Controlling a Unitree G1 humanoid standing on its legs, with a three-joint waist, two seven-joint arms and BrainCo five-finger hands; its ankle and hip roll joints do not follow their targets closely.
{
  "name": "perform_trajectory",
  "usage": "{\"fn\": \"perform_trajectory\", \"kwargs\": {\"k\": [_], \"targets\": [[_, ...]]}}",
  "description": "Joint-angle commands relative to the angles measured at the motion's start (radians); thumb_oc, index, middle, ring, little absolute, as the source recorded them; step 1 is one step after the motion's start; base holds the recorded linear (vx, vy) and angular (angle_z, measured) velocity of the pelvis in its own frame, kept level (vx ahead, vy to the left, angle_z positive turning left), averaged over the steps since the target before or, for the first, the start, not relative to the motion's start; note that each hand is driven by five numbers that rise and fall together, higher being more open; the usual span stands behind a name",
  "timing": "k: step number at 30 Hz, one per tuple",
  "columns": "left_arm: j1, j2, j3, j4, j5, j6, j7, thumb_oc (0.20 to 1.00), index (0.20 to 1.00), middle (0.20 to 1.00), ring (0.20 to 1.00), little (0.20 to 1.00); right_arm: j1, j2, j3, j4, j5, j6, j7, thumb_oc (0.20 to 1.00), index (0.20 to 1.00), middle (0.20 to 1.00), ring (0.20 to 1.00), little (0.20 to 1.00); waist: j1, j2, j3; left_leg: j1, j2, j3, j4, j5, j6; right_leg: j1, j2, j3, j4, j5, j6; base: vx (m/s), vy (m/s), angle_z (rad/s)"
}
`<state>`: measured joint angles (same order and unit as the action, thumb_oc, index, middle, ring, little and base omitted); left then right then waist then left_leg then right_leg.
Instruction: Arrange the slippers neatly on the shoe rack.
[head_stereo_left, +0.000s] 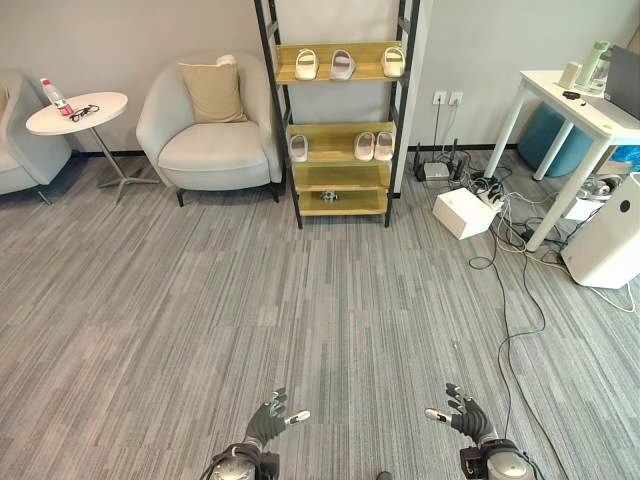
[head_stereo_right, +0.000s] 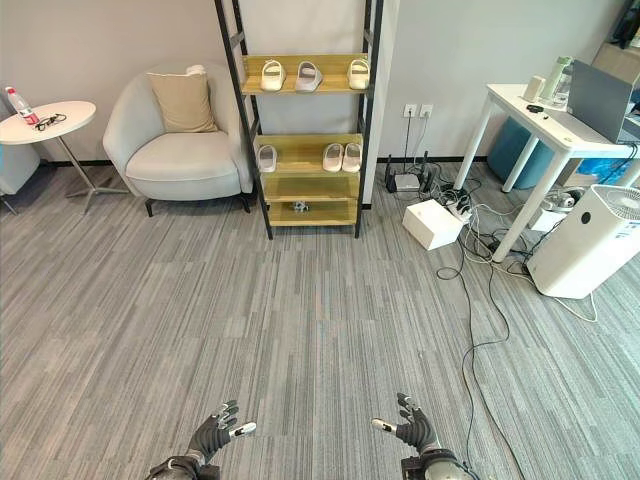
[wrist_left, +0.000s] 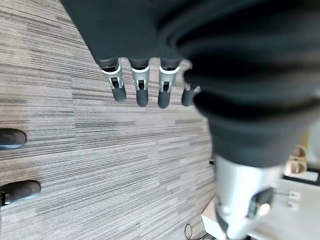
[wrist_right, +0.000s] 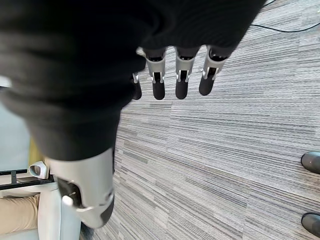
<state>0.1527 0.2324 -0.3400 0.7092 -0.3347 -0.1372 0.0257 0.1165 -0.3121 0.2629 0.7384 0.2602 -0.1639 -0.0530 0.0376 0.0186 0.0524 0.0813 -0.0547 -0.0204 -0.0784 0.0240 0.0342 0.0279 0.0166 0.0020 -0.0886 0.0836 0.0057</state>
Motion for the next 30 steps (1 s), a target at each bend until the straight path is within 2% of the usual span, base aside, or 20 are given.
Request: {"fn": "perform_trajectory", "kwargs": {"k": [1, 3, 4, 5, 7, 8, 9, 11, 12, 14, 16, 19, 21, 23, 25, 26, 27, 28, 29, 30], "targets": [[-0.045, 0.023, 0.050, -0.041, -0.021, -0.027, -0.005, 1.000, 1.000, 1.000, 1.000, 1.000, -0.022, -0.009, 0.003, -0.052, 0.029, -0.013, 0.001, 1.000, 1.000, 1.000, 1.000, 1.000, 0.020, -0.042, 0.008, -0.037, -0.027, -0.101, -0.009, -0.031, 0.015, 0.019, -0.031, 0.004, 0.001, -0.035, 0.048, -0.01, 0.120, -0.02], [-0.041, 0.034, 0.077, -0.077, -0.057, -0.038, 0.006, 1.000, 1.000, 1.000, 1.000, 1.000, -0.036, -0.013, -0.003, -0.071, 0.027, -0.014, -0.010, 1.000, 1.000, 1.000, 1.000, 1.000, 0.024, -0.045, 0.028, -0.061, -0.032, -0.099, -0.008, -0.026, 0.024, -0.008, -0.039, 0.000, 0.024, -0.040, 0.051, -0.06, 0.150, -0.01], [-0.038, 0.054, 0.094, -0.117, -0.053, -0.046, 0.005, 1.000, 1.000, 1.000, 1.000, 1.000, -0.046, -0.019, -0.018, -0.093, 0.017, -0.019, -0.011, 1.000, 1.000, 1.000, 1.000, 1.000, 0.026, -0.045, 0.062, -0.098, -0.040, -0.093, 0.014, -0.030, 0.042, -0.091, -0.044, -0.004, 0.156, -0.066, 0.062, -0.10, 0.207, -0.17], [-0.043, 0.062, 0.104, -0.137, -0.048, -0.051, 0.004, 1.000, 1.000, 1.000, 1.000, 1.000, -0.058, -0.013, -0.026, -0.095, 0.012, -0.023, -0.014, 1.000, 1.000, 1.000, 1.000, 1.000, 0.025, -0.044, 0.083, -0.110, -0.042, -0.088, 0.027, -0.036, 0.050, -0.164, -0.052, -0.016, 0.282, -0.058, 0.090, -0.10, 0.216, -0.28], [-0.054, 0.068, 0.111, -0.138, -0.039, -0.056, 0.002, 1.000, 1.000, 1.000, 1.000, 1.000, -0.063, -0.015, -0.035, -0.113, 0.006, -0.026, -0.016, 1.000, 1.000, 1.000, 1.000, 1.000, 0.011, -0.033, 0.110, -0.094, -0.038, -0.094, 0.028, -0.043, 0.056, -0.250, -0.060, -0.019, 0.430, -0.017, 0.109, 0.15, 0.146, -0.18], [-0.062, 0.068, 0.109, -0.142, -0.030, -0.061, 0.001, 1.000, 1.000, 1.000, 1.000, 1.000, -0.062, -0.022, -0.036, -0.126, 0.000, -0.028, -0.016, 1.000, 1.000, 1.000, 1.000, 1.000, 0.003, -0.030, 0.117, -0.061, -0.036, -0.097, 0.017, -0.057, 0.050, -0.286, -0.066, -0.042, 0.395, -0.024, 0.091, 0.55, 0.013, 0.09], [-0.087, 0.069, 0.098, -0.145, -0.029, -0.064, 0.009, 1.000, 1.000, 1.000, 1.000, 1.000, -0.082, -0.035, -0.028, -0.125, -0.005, -0.027, -0.027, 1.000, 1.000, 1.000, 1.000, 1.000, -0.016, -0.036, 0.133, -0.001, -0.040, -0.106, -0.003, -0.095, 0.038, -0.333, -0.081, -0.097, 0.248, 0.024, 0.088, 0.55, -0.080, 0.13], [-0.095, 0.069, 0.098, -0.147, -0.028, -0.065, 0.012, 1.000, 1.000, 1.000, 1.000, 1.000, -0.086, -0.036, -0.026, -0.129, -0.009, -0.023, -0.029, 1.000, 1.000, 1.000, 1.000, 1.000, -0.024, -0.033, 0.138, 0.019, -0.035, -0.114, -0.005, -0.110, 0.033, -0.333, -0.083, -0.113, 0.200, 0.039, 0.094, 0.38, -0.109, 0.28], [-0.110, 0.069, 0.104, -0.154, -0.022, -0.071, 0.026, 1.000, 1.000, 1.000, 1.000, 1.000, -0.086, -0.037, -0.026, -0.134, -0.023, -0.017, -0.033, 1.000, 1.000, 1.000, 1.000, 1.000, -0.041, -0.041, 0.137, 0.067, -0.036, -0.132, -0.007, -0.149, 0.027, -0.361, -0.083, -0.127, 0.134, 0.076, 0.106, 0.40, -0.116, 0.41], [-0.105, 0.065, 0.111, -0.164, -0.020, -0.079, 0.029, 1.000, 1.000, 1.000, 1.000, 1.000, -0.064, -0.043, -0.035, -0.155, -0.032, -0.020, -0.033, 1.000, 1.000, 1.000, 1.000, 1.000, -0.052, -0.042, 0.121, 0.110, -0.031, -0.146, -0.008, -0.194, 0.022, -0.336, -0.070, -0.109, 0.108, 0.085, 0.094, 0.45, -0.144, 0.21], [-0.099, 0.056, 0.121, -0.171, -0.026, -0.083, 0.039, 1.000, 1.000, 1.000, 1.000, 1.000, -0.038, -0.049, -0.042, -0.159, -0.033, -0.025, -0.026, 1.000, 1.000, 1.000, 1.000, 1.000, -0.059, -0.036, 0.098, 0.125, -0.010, -0.148, 0.035, -0.210, 0.010, -0.325, -0.047, -0.097, 0.138, 0.076, 0.073, 0.43, -0.178, 0.25], [-0.093, 0.049, 0.138, -0.172, -0.059, -0.089, 0.042, 1.000, 1.000, 1.000, 1.000, 1.000, -0.007, -0.062, -0.052, -0.161, -0.014, -0.036, -0.011, 1.000, 1.000, 1.000, 1.000, 1.000, -0.052, -0.027, 0.096, 0.002, -0.013, -0.119, 0.353, -0.094, -0.042, -0.252, -0.001, -0.073, 0.147, 0.029, 0.027, 0.35, -0.197, 0.16], [-0.104, 0.050, 0.144, -0.167, -0.072, -0.090, 0.046, 1.000, 1.000, 1.000, 1.000, 1.000, -0.007, -0.071, -0.055, -0.175, -0.008, -0.039, -0.007, 1.000, 1.000, 1.000, 1.000, 1.000, -0.046, -0.042, 0.111, -0.105, -0.036, -0.123, 0.535, -0.009, -0.057, -0.236, -0.003, -0.056, 0.155, 0.006, 0.004, 0.19, -0.146, -0.18], [-0.111, 0.049, 0.147, -0.154, -0.079, -0.090, 0.052, 1.000, 1.000, 1.000, 1.000, 1.000, -0.008, -0.076, -0.058, -0.175, 0.001, -0.036, -0.011, 1.000, 1.000, 1.000, 1.000, 1.000, -0.036, -0.059, 0.120, -0.195, -0.044, -0.110, 0.630, -0.002, -0.053, -0.215, -0.011, -0.038, 0.163, -0.021, -0.012, 0.23, -0.116, -0.25], [-0.115, 0.047, 0.144, -0.153, -0.082, -0.087, 0.056, 1.000, 1.000, 1.000, 1.000, 1.000, -0.011, -0.076, -0.056, -0.170, 0.009, -0.034, -0.019, 1.000, 1.000, 1.000, 1.000, 1.000, -0.021, -0.071, 0.131, -0.292, -0.060, -0.088, 0.625, -0.049, -0.033, -0.176, -0.021, -0.021, 0.159, -0.049, -0.015, 0.30, -0.046, 0.02], [-0.112, 0.048, 0.141, -0.151, -0.078, -0.084, 0.057, 1.000, 1.000, 1.000, 1.000, 1.000, -0.011, -0.079, -0.054, -0.166, 0.011, -0.037, -0.021, 1.000, 1.000, 1.000, 1.000, 1.000, -0.009, -0.075, 0.135, -0.332, -0.068, -0.080, 0.562, -0.089, -0.018, -0.149, -0.023, -0.009, 0.152, -0.063, -0.011, 0.34, 0.020, -0.02], [-0.109, 0.045, 0.136, -0.151, -0.077, -0.083, 0.055, 1.000, 1.000, 1.000, 1.000, 1.000, -0.015, -0.080, -0.053, -0.162, 0.012, -0.038, -0.021, 1.000, 1.000, 1.000, 1.000, 1.000, -0.003, -0.076, 0.134, -0.346, -0.064, -0.078, 0.497, -0.096, -0.013, -0.128, -0.024, -0.006, 0.147, -0.076, -0.010, 0.38, 0.055, -0.23], [-0.107, 0.047, 0.133, -0.151, -0.073, -0.081, 0.055, 1.000, 1.000, 1.000, 1.000, 1.000, -0.017, -0.082, -0.052, -0.157, 0.013, -0.040, -0.024, 1.000, 1.000, 1.000, 1.000, 1.000, 0.006, -0.071, 0.132, -0.360, -0.053, -0.078, 0.398, -0.067, -0.018, -0.103, -0.016, -0.002, 0.140, -0.088, -0.010, 0.47, 0.102, -0.33], [-0.105, 0.049, 0.132, -0.150, -0.067, -0.078, 0.056, 1.000, 1.000, 1.000, 1.000, 1.000, -0.023, -0.079, -0.047, -0.149, 0.012, -0.039, -0.029, 1.000, 1.000, 1.000, 1.000, 1.000, 0.028, -0.047, 0.127, -0.377, -0.007, -0.088, 0.209, 0.048, -0.037, -0.057, 0.014, -0.002, 0.132, -0.114, -0.015, 0.36, 0.085, -0.31], [-0.105, 0.049, 0.132, -0.150, -0.067, -0.078, 0.056, 1.000, 1.000, 1.000, 1.000, 1.000, -0.022, -0.079, -0.047, -0.149, 0.012, -0.039, -0.029, 1.000, 1.000, 1.000, 1.000, 1.000, 0.028, -0.049, 0.129, -0.367, -0.008, -0.087, 0.198, 0.053, -0.037, -0.053, 0.012, -0.001, 0.132, -0.116, -0.015, 0.72, 0.199, -0.27]]}}
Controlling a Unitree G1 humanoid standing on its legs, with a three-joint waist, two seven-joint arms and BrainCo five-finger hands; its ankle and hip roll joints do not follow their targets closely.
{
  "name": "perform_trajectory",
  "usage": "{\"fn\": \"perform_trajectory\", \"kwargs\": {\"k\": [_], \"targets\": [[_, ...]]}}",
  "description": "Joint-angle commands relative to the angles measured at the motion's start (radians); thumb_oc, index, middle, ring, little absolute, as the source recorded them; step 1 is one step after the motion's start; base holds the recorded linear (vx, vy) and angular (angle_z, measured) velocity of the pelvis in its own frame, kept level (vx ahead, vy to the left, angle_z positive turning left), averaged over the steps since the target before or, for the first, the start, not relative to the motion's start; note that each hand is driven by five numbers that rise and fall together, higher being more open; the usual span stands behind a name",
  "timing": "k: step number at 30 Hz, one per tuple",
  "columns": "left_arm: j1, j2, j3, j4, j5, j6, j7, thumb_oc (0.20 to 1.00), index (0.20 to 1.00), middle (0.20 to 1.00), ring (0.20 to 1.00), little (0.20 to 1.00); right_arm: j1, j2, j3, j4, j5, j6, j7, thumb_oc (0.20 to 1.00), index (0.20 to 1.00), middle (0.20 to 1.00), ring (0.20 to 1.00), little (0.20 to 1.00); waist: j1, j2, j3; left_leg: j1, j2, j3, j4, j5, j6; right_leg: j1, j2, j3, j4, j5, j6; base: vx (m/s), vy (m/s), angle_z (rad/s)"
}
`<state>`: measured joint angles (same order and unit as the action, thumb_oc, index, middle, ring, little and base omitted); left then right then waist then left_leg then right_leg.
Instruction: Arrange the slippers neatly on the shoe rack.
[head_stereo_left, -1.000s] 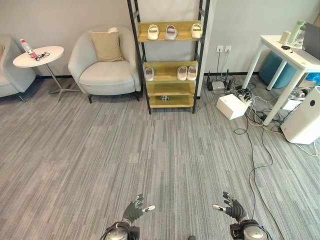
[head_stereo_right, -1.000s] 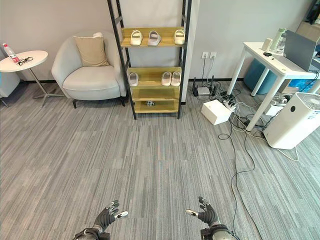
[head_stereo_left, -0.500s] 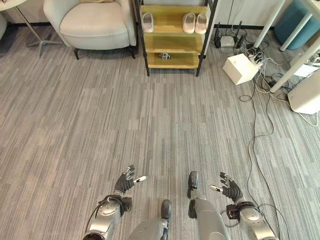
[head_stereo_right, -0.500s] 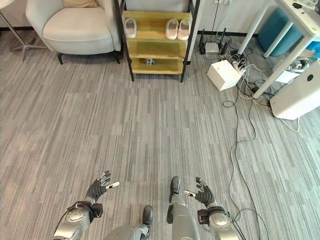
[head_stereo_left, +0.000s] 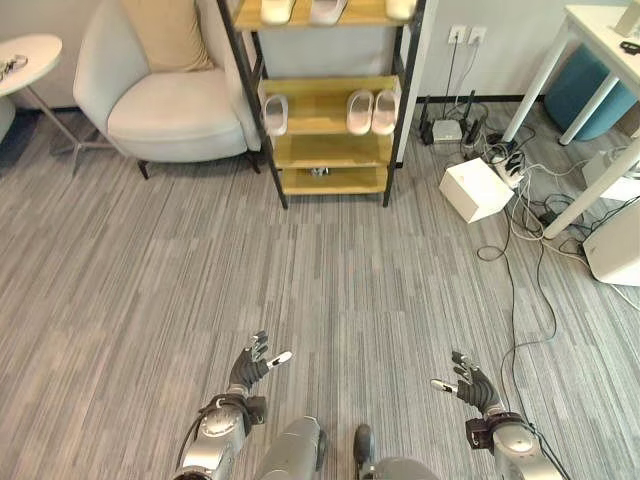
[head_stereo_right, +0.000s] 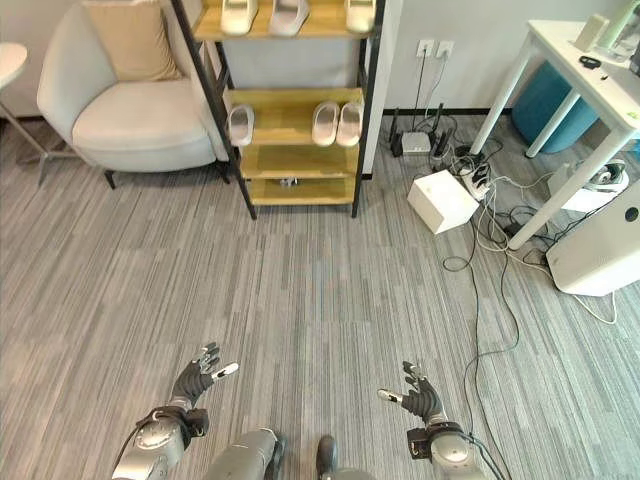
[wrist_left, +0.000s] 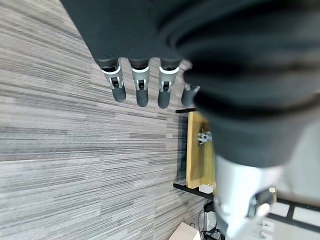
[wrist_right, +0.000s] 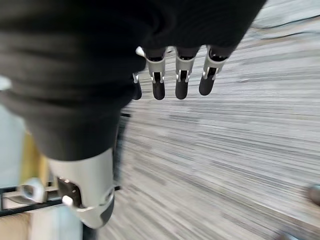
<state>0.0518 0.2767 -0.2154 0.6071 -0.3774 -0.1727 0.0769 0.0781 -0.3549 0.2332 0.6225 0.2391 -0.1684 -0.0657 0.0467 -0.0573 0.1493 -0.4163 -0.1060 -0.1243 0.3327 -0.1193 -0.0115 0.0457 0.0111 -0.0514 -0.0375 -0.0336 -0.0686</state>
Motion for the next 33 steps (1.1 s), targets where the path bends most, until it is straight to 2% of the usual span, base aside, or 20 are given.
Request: {"fn": "perform_trajectory", "kwargs": {"k": [1, 2, 6, 7, 10, 11, 12, 13, 14, 15, 17, 18, 19, 23, 24, 27, 28, 31, 32, 33], "targets": [[0.018, 0.008, 0.014, -0.055, -0.015, -0.041, 0.002, 1.000, 1.000, 1.000, 1.000, 1.000, 0.016, -0.018, -0.015, -0.024, 0.032, -0.028, -0.014, 1.000, 1.000, 1.000, 1.000, 1.000, 0.044, 0.029, 0.006, 0.153, 0.071, 0.016, -0.370, 0.264, 0.007, 0.015, 0.026, 0.069, 0.062, -0.028, 0.070, 0.73, 0.243, -0.52], [0.027, 0.006, 0.012, -0.045, -0.009, -0.039, -0.006, 1.000, 1.000, 1.000, 1.000, 1.000, 0.024, -0.010, -0.011, -0.022, 0.022, -0.024, -0.005, 1.000, 1.000, 1.000, 1.000, 1.000, 0.046, 0.024, -0.021, 0.168, 0.061, 0.019, -0.358, 0.261, 0.016, 0.043, 0.007, 0.077, 0.055, -0.039, 0.082, 0.73, 0.247, -0.64], [0.051, 0.015, 0.012, -0.049, 0.002, -0.031, -0.018, 1.000, 1.000, 1.000, 1.000, 1.000, 0.034, 0.002, -0.007, -0.020, 0.015, -0.019, 0.010, 1.000, 1.000, 1.000, 1.000, 1.000, 0.060, 0.002, -0.050, 0.198, 0.040, 0.038, -0.336, 0.228, 0.035, 0.065, -0.027, 0.096, 0.065, -0.040, 0.105, 0.33, 0.183, -0.18], [0.060, 0.024, 0.012, -0.066, 0.011, -0.025, -0.028, 1.000, 1.000, 1.000, 1.000, 1.000, 0.032, 0.019, 0.000, -0.012, 0.009, -0.019, 0.024, 1.000, 1.000, 1.000, 1.000, 1.000, 0.073, -0.009, -0.058, 0.223, 0.022, 0.054, -0.327, 0.194, 0.060, 0.032, -0.051, 0.096, 0.166, -0.006, 0.140, 0.32, 0.240, -0.11], [0.053, 0.033, 0.005, -0.067, 0.021, -0.023, -0.034, 1.000, 1.000, 1.000, 1.000, 1.000, 0.014, 0.032, 0.009, -0.008, 0.002, -0.019, 0.029, 1.000, 1.000, 1.000, 1.000, 1.000, 0.072, -0.001, -0.050, 0.261, 0.012, 0.064, -0.331, 0.169, 0.085, -0.058, -0.069, 0.077, 0.339, 0.095, 0.182, 0.20, 0.148, -0.16], [0.052, 0.033, 0.005, -0.068, 0.021, -0.022, -0.034, 1.000, 1.000, 1.000, 1.000, 1.000, 0.014, 0.037, 0.011, -0.008, 0.001, -0.018, 0.030, 1.000, 1.000, 1.000, 1.000, 1.000, 0.066, 0.011, -0.046, 0.291, 0.019, 0.059, -0.344, 0.161, 0.091, -0.105, -0.072, 0.058, 0.391, 0.111, 0.181, 0.26, 0.113, 0.05], [0.051, 0.035, 0.005, -0.072, 0.021, -0.023, -0.034, 1.000, 1.000, 1.000, 1.000, 1.000, 0.020, 0.038, 0.012, -0.015, -0.002, -0.015, 0.030, 1.000, 1.000, 1.000, 1.000, 1.000, 0.050, 0.030, -0.040, 0.336, 0.029, 0.052, -0.365, 0.147, 0.092, -0.167, -0.073, 0.014, 0.381, 0.094, 0.164, 0.21, 0.080, 0.16], [0.052, 0.035, 0.006, -0.072, 0.021, -0.023, -0.034, 1.000, 1.000, 1.000, 1.000, 1.000, 0.020, 0.037, 0.012, -0.015, -0.002, -0.015, 0.030, 1.000, 1.000, 1.000, 1.000, 1.000, 0.046, 0.030, -0.036, 0.342, 0.028, 0.048, -0.367, 0.147, 0.091, -0.162, -0.075, 0.010, 0.383, 0.090, 0.163, 0.23, 0.039, 0.10], [0.052, 0.035, 0.003, -0.074, 0.018, -0.024, -0.037, 1.000, 1.000, 1.000, 1.000, 1.000, 0.022, 0.035, 0.011, -0.015, 0.001, -0.014, 0.030, 1.000, 1.000, 1.000, 1.000, 1.000, 0.037, 0.036, -0.031, 0.364, 0.031, 0.044, -0.373, 0.138, 0.089, -0.173, -0.075, -0.011, 0.345, 0.067, 0.153, 0.28, -0.046, 0.16], [0.048, 0.038, -0.001, -0.083, 0.014, -0.026, -0.034, 1.000, 1.000, 1.000, 1.000, 1.000, 0.022, 0.029, 0.012, -0.013, 0.004, -0.012, 0.026, 1.000, 1.000, 1.000, 1.000, 1.000, 0.018, 0.040, -0.021, 0.402, 0.031, 0.038, -0.381, 0.117, 0.083, -0.219, -0.072, -0.033, 0.244, 0.071, 0.143, 0.36, -0.078, 0.19], [0.046, 0.038, 0.000, -0.085, 0.013, -0.027, -0.033, 1.000, 1.000, 1.000, 1.000, 1.000, 0.021, 0.028, 0.012, -0.014, 0.005, -0.010, 0.023, 1.000, 1.000, 1.000, 1.000, 1.000, 0.008, 0.039, -0.012, 0.427, 0.031, 0.031, -0.385, 0.104, 0.078, -0.217, -0.071, -0.038, 0.181, 0.087, 0.146, 0.28, -0.099, 0.30], [0.032, 0.036, 0.004, -0.081, 0.011, -0.031, -0.025, 1.000, 1.000, 1.000, 1.000, 1.000, 0.015, 0.028, 0.013, -0.008, 0.004, -0.005, 0.020, 1.000, 1.000, 1.000, 1.000, 1.000, -0.008, 0.037, 0.000, 0.464, 0.033, 0.019, -0.386, 0.076, 0.066, -0.260, -0.078, -0.052, 0.089, 0.141, 0.162, 0.38, -0.188, 0.38], [0.024, 0.034, 0.007, -0.082, 0.008, -0.036, -0.024, 1.000, 1.000, 1.000, 1.000, 1.000, 0.016, 0.026, 0.009, -0.010, 0.002, -0.002, 0.020, 1.000, 1.000, 1.000, 1.000, 1.000, -0.019, 0.029, 0.000, 0.494, 0.036, 0.007, -0.381, 0.046, 0.056, -0.266, -0.083, -0.048, 0.042, 0.166, 0.172, 0.38, -0.187, 0.31], [0.029, 0.022, 0.011, -0.062, 0.016, -0.037, -0.019, 1.000, 1.000, 1.000, 1.000, 1.000, 0.038, 0.023, 0.007, -0.016, -0.004, -0.009, 0.024, 1.000, 1.000, 1.000, 1.000, 1.000, -0.027, 0.021, -0.024, 0.540, 0.059, 0.003, -0.354, -0.002, 0.038, -0.231, -0.068, -0.037, 0.037, 0.172, 0.148, 0.28, -0.182, 0.30], [0.032, 0.018, 0.013, -0.052, 0.009, -0.037, -0.020, 1.000, 1.000, 1.000, 1.000, 1.000, 0.049, 0.014, 0.005, -0.018, 0.000, -0.014, 0.029, 1.000, 1.000, 1.000, 1.000, 1.000, -0.029, 0.022, -0.036, 0.532, 0.077, 0.007, -0.290, 0.007, 0.018, -0.206, -0.051, -0.039, 0.037, 0.162, 0.133, 0.33, -0.254, 0.33], [0.026, 0.009, 0.006, -0.032, -0.008, -0.034, -0.020, 1.000, 1.000, 1.000, 1.000, 1.000, 0.054, -0.004, 0.005, -0.027, 0.011, -0.022, 0.036, 1.000, 1.000, 1.000, 1.000, 1.000, -0.023, 0.019, -0.038, 0.488, 0.067, 0.005, -0.143, 0.053, 0.000, -0.161, -0.027, -0.031, 0.036, 0.136, 0.107, 0.23, -0.200, 0.17], [0.014, 0.005, 0.003, -0.023, -0.020, -0.034, -0.015, 1.000, 1.000, 1.000, 1.000, 1.000, 0.053, -0.011, 0.004, -0.027, 0.016, -0.018, 0.031, 1.000, 1.000, 1.000, 1.000, 1.000, -0.018, 0.014, -0.030, 0.437, 0.063, 0.002, -0.050, 0.090, -0.010, -0.137, -0.027, -0.024, 0.038, 0.113, 0.090, 0.21, -0.159, -0.36], [0.005, -0.005, -0.005, -0.015, -0.027, -0.032, -0.011, 1.000, 1.000, 1.000, 1.000, 1.000, 0.052, -0.015, -0.001, -0.019, 0.023, -0.018, 0.024, 1.000, 1.000, 1.000, 1.000, 1.000, -0.006, -0.003, -0.027, 0.350, 0.039, 0.013, -0.073, 0.046, 0.010, -0.101, -0.040, -0.017, 0.027, 0.087, 0.088, 0.21, -0.066, -0.09], [0.006, -0.007, -0.011, -0.012, -0.025, -0.029, -0.010, 1.000, 1.000, 1.000, 1.000, 1.000, 0.052, -0.021, -0.005, -0.018, 0.028, -0.020, 0.022, 1.000, 1.000, 1.000, 1.000, 1.000, 0.004, -0.006, -0.025, 0.296, 0.032, 0.031, -0.133, 0.054, 0.014, -0.073, -0.039, -0.015, 0.016, 0.073, 0.090, 0.21, -0.015, -0.01], [0.006, -0.007, -0.011, -0.011, -0.025, -0.030, -0.010, 1.000, 1.000, 1.000, 1.000, 1.000, 0.052, -0.021, -0.005, -0.018, 0.028, -0.020, 0.022, 1.000, 1.000, 1.000, 1.000, 1.000, 0.005, -0.007, -0.024, 0.300, 0.031, 0.032, -0.135, 0.054, 0.014, -0.070, -0.039, -0.014, 0.015, 0.072, 0.091, 0.26, 0.022, -0.02]]}}
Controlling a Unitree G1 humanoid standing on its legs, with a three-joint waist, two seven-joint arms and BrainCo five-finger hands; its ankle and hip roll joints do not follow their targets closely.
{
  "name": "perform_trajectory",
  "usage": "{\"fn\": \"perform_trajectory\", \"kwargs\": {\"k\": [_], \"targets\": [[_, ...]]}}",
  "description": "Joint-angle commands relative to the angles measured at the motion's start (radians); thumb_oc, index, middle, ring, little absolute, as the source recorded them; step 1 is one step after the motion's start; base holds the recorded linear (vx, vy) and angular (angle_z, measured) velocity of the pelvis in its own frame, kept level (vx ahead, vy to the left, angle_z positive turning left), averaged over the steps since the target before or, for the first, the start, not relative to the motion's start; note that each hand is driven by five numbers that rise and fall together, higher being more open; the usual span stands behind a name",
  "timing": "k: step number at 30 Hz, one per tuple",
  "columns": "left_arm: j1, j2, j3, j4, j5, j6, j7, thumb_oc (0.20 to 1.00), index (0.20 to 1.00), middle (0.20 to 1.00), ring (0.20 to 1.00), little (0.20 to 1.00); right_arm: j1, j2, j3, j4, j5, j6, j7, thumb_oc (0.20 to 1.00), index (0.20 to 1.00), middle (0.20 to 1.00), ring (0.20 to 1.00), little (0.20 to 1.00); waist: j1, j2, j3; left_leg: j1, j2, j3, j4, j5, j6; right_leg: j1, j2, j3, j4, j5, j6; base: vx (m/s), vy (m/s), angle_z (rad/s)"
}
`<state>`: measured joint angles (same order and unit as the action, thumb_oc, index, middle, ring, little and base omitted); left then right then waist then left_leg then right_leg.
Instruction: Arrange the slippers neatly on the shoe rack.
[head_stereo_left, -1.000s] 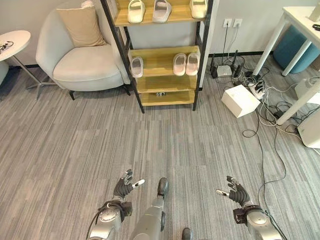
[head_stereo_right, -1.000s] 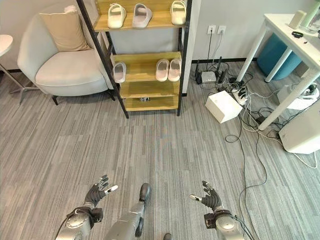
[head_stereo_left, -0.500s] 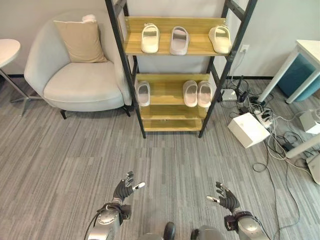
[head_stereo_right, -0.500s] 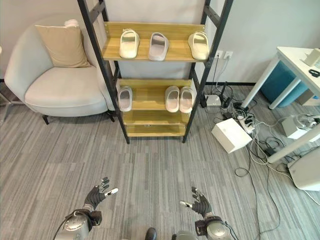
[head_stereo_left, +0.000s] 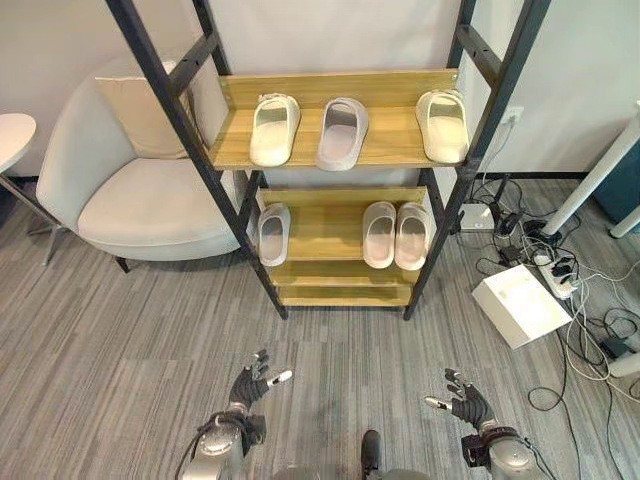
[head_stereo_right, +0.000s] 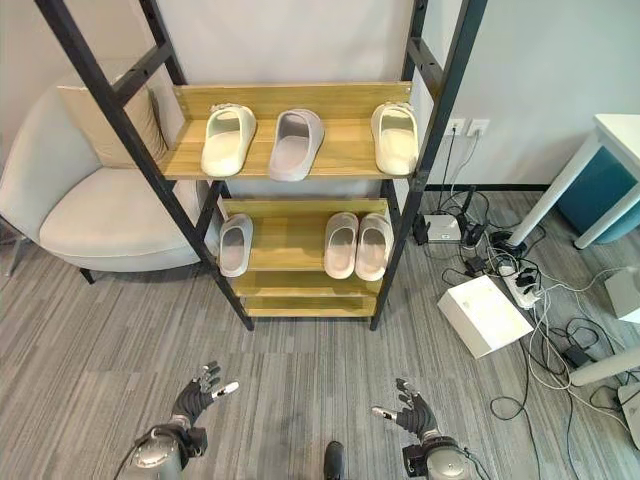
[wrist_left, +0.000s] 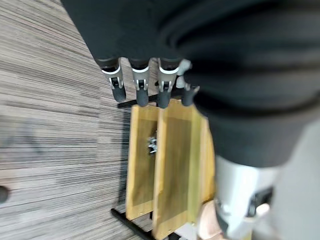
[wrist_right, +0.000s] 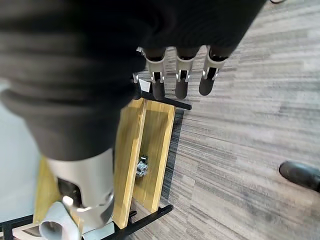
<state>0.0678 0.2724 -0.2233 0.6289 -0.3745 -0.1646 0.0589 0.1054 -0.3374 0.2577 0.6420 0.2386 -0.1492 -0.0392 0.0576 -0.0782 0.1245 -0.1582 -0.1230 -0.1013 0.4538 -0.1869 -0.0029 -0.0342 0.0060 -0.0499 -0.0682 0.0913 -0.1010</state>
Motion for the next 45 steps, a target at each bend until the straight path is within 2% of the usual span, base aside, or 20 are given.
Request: {"fn": "perform_trajectory", "kwargs": {"k": [1, 4, 10, 11, 15, 17, 19, 21, 26, 29, 31, 32, 34, 36, 38, 39, 40, 41, 43, 45], "targets": [[-0.016, -0.003, -0.012, -0.030, -0.021, -0.033, 0.013, 1.000, 1.000, 1.000, 1.000, 1.000, 0.020, -0.040, -0.027, -0.029, 0.032, -0.037, -0.010, 1.000, 1.000, 1.000, 1.000, 1.000, 0.008, 0.030, 0.007, -0.024, 0.068, 0.029, -0.352, 0.221, -0.002, 0.039, -0.012, -0.015, 0.037, -0.068, 0.117, 0.17, 0.030, -0.09], [0.002, -0.003, -0.011, -0.044, -0.020, -0.034, 0.015, 1.000, 1.000, 1.000, 1.000, 1.000, 0.031, -0.032, -0.021, -0.016, 0.016, -0.030, -0.019, 1.000, 1.000, 1.000, 1.000, 1.000, 0.034, 0.047, -0.003, -0.006, 0.080, 0.032, -0.495, 0.300, -0.001, 0.097, 0.012, -0.003, 0.028, -0.100, 0.116, 0.33, 0.116, -0.24], [0.039, 0.006, -0.006, -0.041, -0.009, -0.024, 0.003, 1.000, 1.000, 1.000, 1.000, 1.000, 0.044, -0.010, -0.018, -0.007, 0.011, -0.023, -0.001, 1.000, 1.000, 1.000, 1.000, 1.000, 0.047, 0.035, -0.052, 0.077, 0.059, 0.046, -0.514, 0.259, 0.029, 0.133, -0.021, 0.016, 0.058, -0.129, 0.141, 0.21, 0.165, -0.29], [0.036, 0.014, 0.000, -0.052, -0.009, -0.019, 0.006, 1.000, 1.000, 1.000, 1.000, 1.000, 0.034, 0.003, -0.010, -0.007, 0.000, -0.018, 0.005, 1.000, 1.000, 1.000, 1.000, 1.000, 0.052, 0.035, -0.045, 0.099, 0.054, 0.052, -0.510, 0.239, 0.049, 0.077, -0.030, 0.009, 0.204, -0.116, 0.176, 0.06, 0.116, -0.04], [0.015, 0.027, 0.001, -0.051, -0.007, -0.021, 0.005, 1.000, 1.000, 1.000, 1.000, 1.000, 0.015, 0.010, -0.006, -0.004, -0.004, -0.017, 0.007, 1.000, 1.000, 1.000, 1.000, 1.000, 0.045, 0.048, -0.026, 0.111, 0.058, 0.045, -0.512, 0.232, 0.063, -0.023, -0.047, 0.005, 0.341, -0.061, 0.213, 0.02, 0.070, 0.05], [0.011, 0.030, 0.004, -0.052, -0.005, -0.023, 0.008, 1.000, 1.000, 1.000, 1.000, 1.000, 0.021, 0.013, -0.007, -0.014, -0.005, -0.017, 0.006, 1.000, 1.000, 1.000, 1.000, 1.000, 0.034, 0.055, -0.023, 0.127, 0.062, 0.028, -0.518, 0.225, 0.061, -0.043, -0.062, -0.005, 0.300, -0.073, 0.199, 0.07, -0.015, 0.10], [0.002, 0.033, 0.002, -0.058, -0.015, -0.032, 0.009, 1.000, 1.000, 1.000, 1.000, 1.000, 0.033, 0.009, -0.014, -0.021, -0.003, -0.018, 0.001, 1.000, 1.000, 1.000, 1.000, 1.000, 0.015, 0.053, -0.022, 0.137, 0.057, 0.009, -0.519, 0.217, 0.055, -0.035, -0.057, 0.057, 0.191, -0.073, 0.190, 0.08, -0.060, 0.06], [0.008, 0.033, 0.004, -0.061, -0.013, -0.033, 0.008, 1.000, 1.000, 1.000, 1.000, 1.000, 0.037, 0.009, -0.013, -0.019, -0.004, -0.018, 0.002, 1.000, 1.000, 1.000, 1.000, 1.000, 0.017, 0.048, -0.025, 0.147, 0.057, 0.012, -0.521, 0.211, 0.054, -0.021, -0.055, 0.068, 0.151, -0.067, 0.183, 0.05, -0.060, 0.32], [0.035, 0.018, -0.016, -0.062, -0.022, -0.025, -0.004, 1.000, 1.000, 1.000, 1.000, 1.000, 0.063, -0.014, 0.004, -0.040, -0.019, -0.019, 0.016, 1.000, 1.000, 1.000, 1.000, 1.000, 0.023, 0.041, -0.060, 0.171, 0.068, -0.006, -0.541, 0.213, 0.035, 0.076, -0.041, 0.041, 0.011, -0.051, 0.162, 0.06, -0.125, 0.10], [0.035, 0.014, -0.022, -0.054, -0.016, -0.020, -0.006, 1.000, 1.000, 1.000, 1.000, 1.000, 0.067, -0.038, 0.021, -0.080, -0.093, -0.020, 0.006, 1.000, 1.000, 1.000, 1.000, 1.000, 0.023, 0.041, -0.064, 0.173, 0.068, -0.012, -0.541, 0.215, 0.032, 0.090, -0.038, 0.031, -0.001, -0.052, 0.159, -0.01, -0.076, 0.16], [0.037, 0.015, -0.025, -0.052, -0.003, -0.018, -0.007, 1.000, 1.000, 1.000, 1.000, 1.000, 0.077, -0.076, 0.039, -0.178, -0.202, -0.021, -0.001, 1.000, 1.000, 1.000, 1.000, 1.000, 0.021, 0.042, -0.066, 0.173, 0.070, -0.016, -0.541, 0.215, 0.031, 0.094, -0.036, 0.027, -0.006, -0.054, 0.159, -0.04, -0.043, 0.03], [0.041, 0.018, -0.029, -0.063, 0.024, -0.023, -0.007, 1.000, 1.000, 1.000, 1.000, 1.000, 0.137, -0.152, 0.040, -0.395, -0.365, -0.044, 0.007, 1.000, 1.000, 1.000, 1.000, 1.000, 0.012, 0.043, -0.065, 0.171, 0.072, -0.016, -0.541, 0.215, 0.031, 0.094, -0.035, 0.026, -0.006, -0.057, 0.160, -0.06, -0.034, 0.12], [0.046, 0.022, -0.036, -0.053, 0.055, -0.035, -0.012, 1.000, 1.000, 1.000, 1.000, 1.000, 0.258, -0.247, 0.000, -0.656, -0.486, -0.075, 0.048, 1.000, 1.000, 1.000, 1.000, 1.000, -0.006, 0.044, -0.069, 0.166, 0.074, -0.007, -0.541, 0.223, 0.029, 0.083, -0.033, 0.031, 0.003, -0.054, 0.162, -0.10, -0.023, 0.09], [0.046, 0.033, -0.047, -0.029, 0.088, -0.051, -0.001, 1.000, 1.000, 1.000, 1.000, 1.000, 0.371, -0.359, -0.046, -0.958, -0.472, -0.134, 0.099, 1.000, 1.000, 1.000, 1.000, 1.000, -0.030, 0.047, -0.081, 0.179, 0.084, 0.004, -0.541, 0.208, 0.024, 0.084, -0.029, 0.043, 0.011, -0.063, 0.165, -0.02, -0.008, -0.14], [0.038, 0.033, -0.059, -0.014, 0.094, -0.058, 0.004, 1.000, 1.000, 1.000, 1.000, 1.000, 0.385, -0.417, -0.069, -1.080, -0.435, -0.160, 0.110, 1.000, 1.000, 1.000, 1.000, 1.000, -0.038, 0.048, -0.088, 0.179, 0.086, 0.010, -0.541, 0.207, 0.021, 0.082, -0.029, 0.048, 0.013, -0.063, 0.166, 0.01, 0.008, -0.54], [0.037, 0.034, -0.072, -0.011, 0.089, -0.068, 0.013, 1.000, 1.000, 1.000, 1.000, 1.000, 0.375, -0.482, -0.083, -1.192, -0.405, -0.191, 0.101, 1.000, 1.000, 1.000, 1.000, 1.000, -0.044, 0.048, -0.098, 0.180, 0.089, 0.012, -0.541, 0.207, 0.020, 0.081, -0.028, 0.050, 0.012, -0.061, 0.169, 0.00, 0.039, -0.49], [0.037, 0.029, -0.100, -0.018, 0.079, -0.071, 0.021, 1.000, 1.000, 1.000, 1.000, 1.000, 0.292, -0.539, -0.097, -1.251, -0.460, -0.199, 0.023, 1.000, 1.000, 1.000, 1.000, 1.000, -0.041, 0.051, -0.111, 0.178, 0.090, 0.014, -0.541, 0.207, 0.019, 0.078, -0.030, 0.047, 0.014, -0.059, 0.173, 0.00, 0.056, -0.19], [0.034, 0.025, -0.113, -0.032, 0.064, -0.070, 0.021, 1.000, 1.000, 1.000, 1.000, 1.000, 0.183, -0.526, -0.082, -1.226, -0.507, -0.179, -0.037, 1.000, 1.000, 1.000, 1.000, 1.000, -0.034, 0.052, -0.116, 0.176, 0.089, 0.012, -0.541, 0.207, 0.021, 0.078, -0.031, 0.042, 0.016, -0.059, 0.174, 0.01, 0.072, 0.07], [0.023, 0.010, -0.145, -0.048, 0.047, -0.053, 0.024, 1.000, 1.000, 1.000, 1.000, 1.000, -0.072, -0.397, -0.034, -1.110, -0.538, -0.113, -0.130, 1.000, 1.000, 1.000, 1.000, 1.000, -0.006, 0.055, -0.123, 0.173, 0.086, 0.001, -0.541, 0.207, 0.026, 0.082, -0.039, 0.030, 0.016, -0.059, 0.173, 0.03, 0.069, 0.10], [0.017, 0.005, -0.155, -0.060, 0.036, -0.045, 0.023, 1.000, 1.000, 1.000, 1.000, 1.000, -0.178, -0.333, -0.004, -1.033, -0.548, -0.082, -0.171, 1.000, 1.000, 1.000, 1.000, 1.000, 0.012, 0.053, -0.122, 0.171, 0.083, -0.007, -0.541, 0.206, 0.029, 0.084, -0.042, 0.019, 0.018, -0.061, 0.172, 0.02, 0.047, 0.14]]}}
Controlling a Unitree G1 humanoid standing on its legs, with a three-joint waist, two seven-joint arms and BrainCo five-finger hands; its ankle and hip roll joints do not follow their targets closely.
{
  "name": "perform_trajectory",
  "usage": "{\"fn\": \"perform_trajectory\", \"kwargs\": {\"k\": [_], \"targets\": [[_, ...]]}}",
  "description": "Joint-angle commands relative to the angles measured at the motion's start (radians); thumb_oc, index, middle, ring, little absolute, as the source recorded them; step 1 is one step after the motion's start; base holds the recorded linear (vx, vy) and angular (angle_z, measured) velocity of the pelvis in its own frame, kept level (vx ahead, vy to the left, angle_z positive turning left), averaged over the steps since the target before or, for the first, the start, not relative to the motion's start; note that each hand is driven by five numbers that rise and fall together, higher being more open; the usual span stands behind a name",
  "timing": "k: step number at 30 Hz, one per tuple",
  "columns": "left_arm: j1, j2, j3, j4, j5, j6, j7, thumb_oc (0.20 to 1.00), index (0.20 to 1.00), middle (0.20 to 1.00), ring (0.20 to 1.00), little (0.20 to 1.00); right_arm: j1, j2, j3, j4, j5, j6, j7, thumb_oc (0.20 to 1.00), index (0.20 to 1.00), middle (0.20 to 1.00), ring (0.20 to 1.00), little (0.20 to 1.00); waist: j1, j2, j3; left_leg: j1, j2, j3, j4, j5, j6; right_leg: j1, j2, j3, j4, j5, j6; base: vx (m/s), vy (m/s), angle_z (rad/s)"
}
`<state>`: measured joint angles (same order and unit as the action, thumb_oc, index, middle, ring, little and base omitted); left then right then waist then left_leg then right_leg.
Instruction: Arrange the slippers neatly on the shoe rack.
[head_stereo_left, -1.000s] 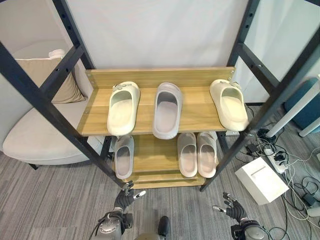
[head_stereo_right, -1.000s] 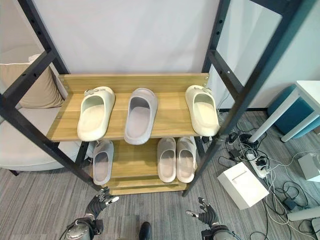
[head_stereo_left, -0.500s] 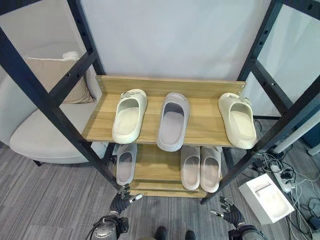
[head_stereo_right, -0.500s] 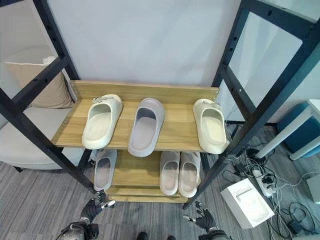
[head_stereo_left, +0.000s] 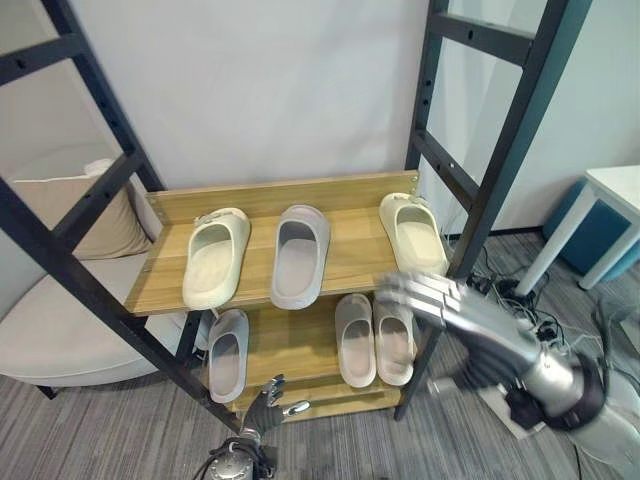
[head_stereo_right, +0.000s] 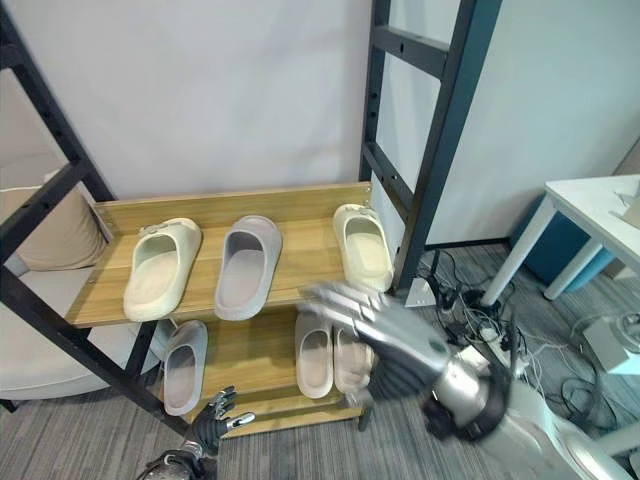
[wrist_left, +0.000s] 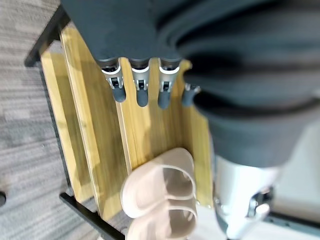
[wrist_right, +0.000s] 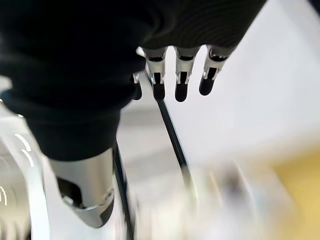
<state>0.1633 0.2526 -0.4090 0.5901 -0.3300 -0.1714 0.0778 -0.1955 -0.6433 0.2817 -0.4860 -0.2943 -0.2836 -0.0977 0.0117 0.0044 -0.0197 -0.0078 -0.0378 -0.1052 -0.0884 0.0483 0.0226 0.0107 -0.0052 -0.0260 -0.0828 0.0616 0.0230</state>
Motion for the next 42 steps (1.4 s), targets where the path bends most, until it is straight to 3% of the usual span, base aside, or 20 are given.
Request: {"fn": "perform_trajectory", "kwargs": {"k": [1, 3, 7, 19, 25, 32, 33, 35, 36, 37, 38, 42], "targets": [[-0.082, 0.024, 0.026, -0.026, -0.011, -0.034, 0.005, 1.000, 1.000, 1.000, 1.000, 1.000, 0.081, 0.000, -0.018, 0.135, -0.015, 0.065, -0.130, 1.000, 1.000, 1.000, 1.000, 1.000, 0.066, -0.032, 0.023, 0.019, -0.004, -0.008, 0.001, -0.029, 0.004, 0.040, -0.033, -0.011, 0.033, -0.032, 0.048, 0.02, 0.038, 0.51], [-0.083, 0.025, 0.026, -0.033, -0.015, -0.030, 0.004, 1.000, 1.000, 1.000, 1.000, 1.000, 0.032, 0.023, -0.001, 0.175, -0.021, 0.076, -0.148, 1.000, 1.000, 1.000, 1.000, 1.000, 0.073, -0.035, 0.025, 0.019, -0.005, -0.015, 0.001, -0.029, 0.005, 0.040, -0.035, -0.018, 0.034, -0.034, 0.047, 0.02, 0.034, 0.75], [-0.084, 0.034, 0.011, -0.071, -0.022, -0.017, -0.008, 1.000, 1.000, 1.000, 1.000, 1.000, -0.110, 0.080, 0.020, 0.315, -0.086, 0.132, -0.207, 1.000, 1.000, 1.000, 1.000, 1.000, 0.126, -0.052, 0.033, 0.013, -0.014, -0.048, 0.001, -0.031, 0.009, 0.049, -0.040, -0.050, 0.034, -0.042, 0.046, 0.04, 0.024, 0.22], [-0.075, 0.072, 0.023, -0.117, -0.018, -0.018, -0.027, 1.000, 1.000, 1.000, 1.000, 1.000, -0.318, 0.118, 0.057, 0.551, -0.154, 0.191, -0.289, 1.000, 1.000, 1.000, 1.000, 1.000, 0.204, -0.084, 0.054, 0.003, -0.024, -0.088, 0.001, -0.039, 0.016, 0.067, -0.050, -0.084, 0.009, -0.048, 0.048, 0.03, 0.021, 0.14], [-0.071, 0.083, 0.021, -0.137, -0.020, -0.019, -0.023, 1.000, 1.000, 1.000, 1.000, 1.000, -0.415, 0.123, 0.093, 0.644, -0.176, 0.222, -0.307, 1.000, 1.000, 1.000, 1.000, 1.000, 0.218, -0.086, 0.067, 0.003, -0.024, -0.090, 0.001, -0.043, 0.018, 0.068, -0.052, -0.085, 0.006, -0.052, 0.048, 0.00, 0.009, 0.01], [-0.114, 0.093, 0.019, -0.185, -0.030, -0.026, 0.009, 1.000, 1.000, 1.000, 1.000, 1.000, -0.556, 0.157, 0.154, 0.802, -0.223, 0.305, -0.323, 1.000, 1.000, 1.000, 1.000, 1.000, 0.217, -0.081, 0.108, -0.016, -0.024, -0.084, 0.001, -0.039, 0.022, 0.043, -0.051, -0.077, 0.019, -0.054, 0.042, -0.06, 0.000, -0.01], [-0.117, 0.094, 0.021, -0.192, -0.032, -0.027, 0.012, 1.000, 1.000, 1.000, 1.000, 1.000, -0.572, 0.161, 0.161, 0.825, -0.220, 0.312, -0.321, 0.912, 0.912, 0.912, 0.912, 0.912, 0.215, -0.079, 0.114, -0.018, -0.023, -0.082, 0.001, -0.038, 0.023, 0.039, -0.052, -0.077, 0.022, -0.055, 0.042, -0.03, -0.001, -0.01], [-0.117, 0.094, 0.021, -0.192, -0.032, -0.027, 0.012, 1.000, 1.000, 1.000, 1.000, 1.000, -0.573, 0.161, 0.162, 0.826, -0.220, 0.312, -0.321, 0.884, 0.884, 0.884, 0.884, 0.884, 0.215, -0.079, 0.115, -0.018, -0.023, -0.082, 0.001, -0.038, 0.023, 0.039, -0.052, -0.077, 0.022, -0.055, 0.042, 0.00, 0.000, 0.00], [-0.127, 0.093, 0.018, -0.201, -0.034, -0.026, 0.017, 1.000, 1.000, 1.000, 1.000, 1.000, -0.598, 0.183, 0.181, 0.877, -0.204, 0.328, -0.313, 0.482, 0.482, 0.482, 0.482, 0.482, 0.210, -0.077, 0.125, -0.021, -0.022, -0.080, 0.001, -0.036, 0.023, 0.032, -0.052, -0.073, 0.028, -0.055, 0.039, 0.00, 0.000, 0.00], [-0.128, 0.093, 0.019, -0.201, -0.034, -0.026, 0.017, 1.000, 1.000, 1.000, 1.000, 1.000, -0.599, 0.183, 0.182, 0.877, -0.204, 0.328, -0.313, 0.442, 0.442, 0.442, 0.442, 0.442, 0.210, -0.077, 0.126, -0.021, -0.022, -0.080, 0.001, -0.036, 0.023, 0.031, -0.052, -0.073, 0.028, -0.055, 0.039, -0.04, 0.012, -0.04], [-0.131, 0.093, 0.016, -0.202, -0.033, -0.026, 0.019, 1.000, 1.000, 1.000, 1.000, 1.000, -0.609, 0.192, 0.191, 0.906, -0.202, 0.337, -0.307, 0.200, 0.200, 0.200, 0.200, 0.200, 0.209, -0.077, 0.130, -0.022, -0.022, -0.080, 0.001, -0.036, 0.024, 0.029, -0.051, -0.072, 0.031, -0.055, 0.038, -0.01, 0.011, -0.06], [-0.133, 0.100, 0.019, -0.220, -0.030, -0.021, 0.022, 1.000, 1.000, 1.000, 1.000, 1.000, -0.630, 0.207, 0.190, 0.974, -0.195, 0.364, -0.313, 0.200, 0.200, 0.200, 0.200, 0.200, 0.212, -0.077, 0.133, -0.022, -0.023, -0.084, 0.001, -0.037, 0.025, 0.029, -0.050, -0.073, 0.031, -0.056, 0.036, 0.00, 0.004, -0.01]]}}
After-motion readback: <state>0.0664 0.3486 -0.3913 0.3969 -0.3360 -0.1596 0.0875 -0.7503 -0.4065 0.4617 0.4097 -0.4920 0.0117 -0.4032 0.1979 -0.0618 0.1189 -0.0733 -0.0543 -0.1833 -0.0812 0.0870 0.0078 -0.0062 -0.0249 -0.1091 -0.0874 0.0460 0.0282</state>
